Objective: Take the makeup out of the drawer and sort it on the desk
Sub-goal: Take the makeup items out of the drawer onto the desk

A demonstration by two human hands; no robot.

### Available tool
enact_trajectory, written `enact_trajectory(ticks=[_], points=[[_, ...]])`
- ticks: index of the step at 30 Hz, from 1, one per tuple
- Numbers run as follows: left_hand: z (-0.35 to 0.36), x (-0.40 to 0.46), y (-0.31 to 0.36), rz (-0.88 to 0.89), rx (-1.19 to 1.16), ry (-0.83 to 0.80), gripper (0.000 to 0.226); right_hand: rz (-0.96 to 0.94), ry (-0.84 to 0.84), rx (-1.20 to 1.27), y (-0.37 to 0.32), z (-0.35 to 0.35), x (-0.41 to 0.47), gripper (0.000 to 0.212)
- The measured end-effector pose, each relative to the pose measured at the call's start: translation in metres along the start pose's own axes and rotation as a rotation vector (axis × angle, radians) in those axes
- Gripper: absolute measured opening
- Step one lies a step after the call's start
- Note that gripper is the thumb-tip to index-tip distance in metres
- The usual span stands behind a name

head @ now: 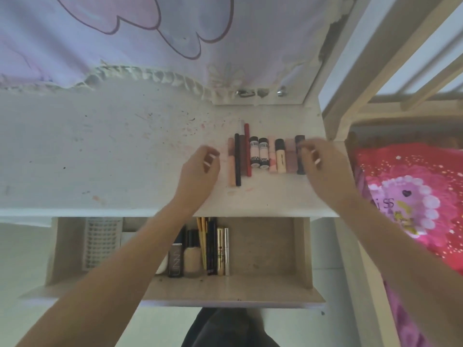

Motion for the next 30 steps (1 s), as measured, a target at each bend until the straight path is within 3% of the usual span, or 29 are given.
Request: enact_trajectory(ticks=[3,5,8,10,13,17,21,25,30], points=[[0.002,-0.074,-0.026,0.043,0.021,-0.096,0.022,-0.137,-0.312,0.026,-0.039,0.056,-0.082,0.016],[0.017,-0.106,-0.061,0.064,0.232,-0.216,0.016,-0.189,-0.526,-0.07,-0.042,0.11,-0.124,0.021],[0.038,-0.112,-0.111,0.02,0.378,-0.296,0.03,-0.074,-0.725,-0.153,-0.021,0.173,-0.148,0.035],[0.052,-0.105,-0.128,-0.018,0.43,-0.321,0.042,0.008,-0.733,-0.153,-0.013,0.197,-0.146,0.044],[0.073,-0.099,-0.142,-0.045,0.628,-0.393,0.05,-0.02,-0.688,-0.142,-0.015,0.224,-0.137,0.049],[0.078,-0.099,-0.152,-0.078,0.715,-0.386,0.045,-0.032,-0.691,-0.186,-0.014,0.238,-0.134,0.039],[0.072,-0.104,-0.142,-0.015,0.576,-0.297,0.036,0.003,-0.638,-0.154,-0.016,0.228,-0.137,0.031],[0.062,-0.123,-0.14,-0.136,0.283,-0.299,0.027,-0.006,-0.623,-0.099,-0.028,0.204,-0.146,0.026],[0.012,-0.131,-0.072,-0.039,0.036,-0.18,0.025,-0.105,-0.516,-0.086,-0.061,0.138,-0.125,0.02]])
Point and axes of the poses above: each hand's wrist, its own x-axis towards the middle knuckle, its own z-axis out of the palm, y = z × x, the point moved 9 cm from there along x, towards the middle knuckle, and after that the axes turned 10 degrees about -x, right-handed, at the moved point
